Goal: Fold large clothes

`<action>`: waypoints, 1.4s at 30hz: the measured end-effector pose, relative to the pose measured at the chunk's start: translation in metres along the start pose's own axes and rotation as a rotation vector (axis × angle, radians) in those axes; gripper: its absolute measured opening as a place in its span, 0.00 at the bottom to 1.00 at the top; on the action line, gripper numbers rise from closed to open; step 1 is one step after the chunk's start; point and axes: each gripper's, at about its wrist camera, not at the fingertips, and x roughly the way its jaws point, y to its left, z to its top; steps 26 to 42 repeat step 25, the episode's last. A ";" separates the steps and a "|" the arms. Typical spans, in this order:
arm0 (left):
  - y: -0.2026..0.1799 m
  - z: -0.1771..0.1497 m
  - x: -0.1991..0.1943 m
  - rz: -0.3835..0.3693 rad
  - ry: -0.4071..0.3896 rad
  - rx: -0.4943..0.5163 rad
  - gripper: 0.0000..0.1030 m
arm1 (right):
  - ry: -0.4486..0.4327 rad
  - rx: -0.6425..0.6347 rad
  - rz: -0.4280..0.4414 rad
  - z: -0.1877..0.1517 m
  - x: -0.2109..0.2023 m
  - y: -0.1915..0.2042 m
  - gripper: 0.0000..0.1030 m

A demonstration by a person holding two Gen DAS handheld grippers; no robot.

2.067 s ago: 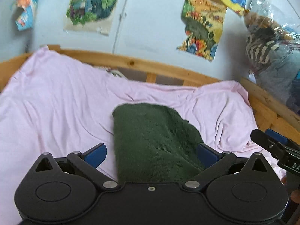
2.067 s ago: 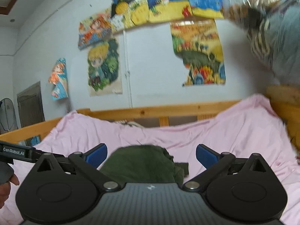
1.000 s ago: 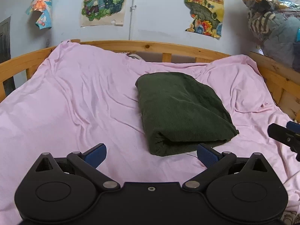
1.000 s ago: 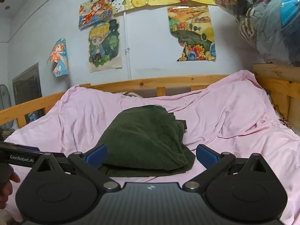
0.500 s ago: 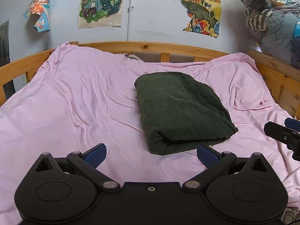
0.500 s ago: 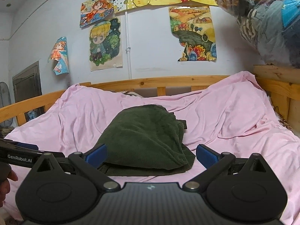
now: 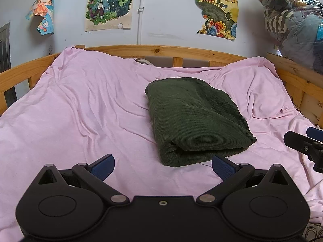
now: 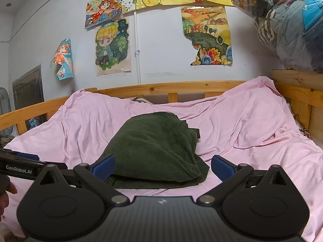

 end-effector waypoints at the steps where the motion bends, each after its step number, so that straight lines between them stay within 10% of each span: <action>1: 0.000 0.000 0.000 -0.001 0.001 0.000 0.99 | 0.000 0.000 0.000 0.000 0.000 0.000 1.00; 42: -0.010 0.001 0.000 0.061 0.044 0.061 0.99 | 0.010 -0.003 -0.004 -0.001 0.002 -0.001 1.00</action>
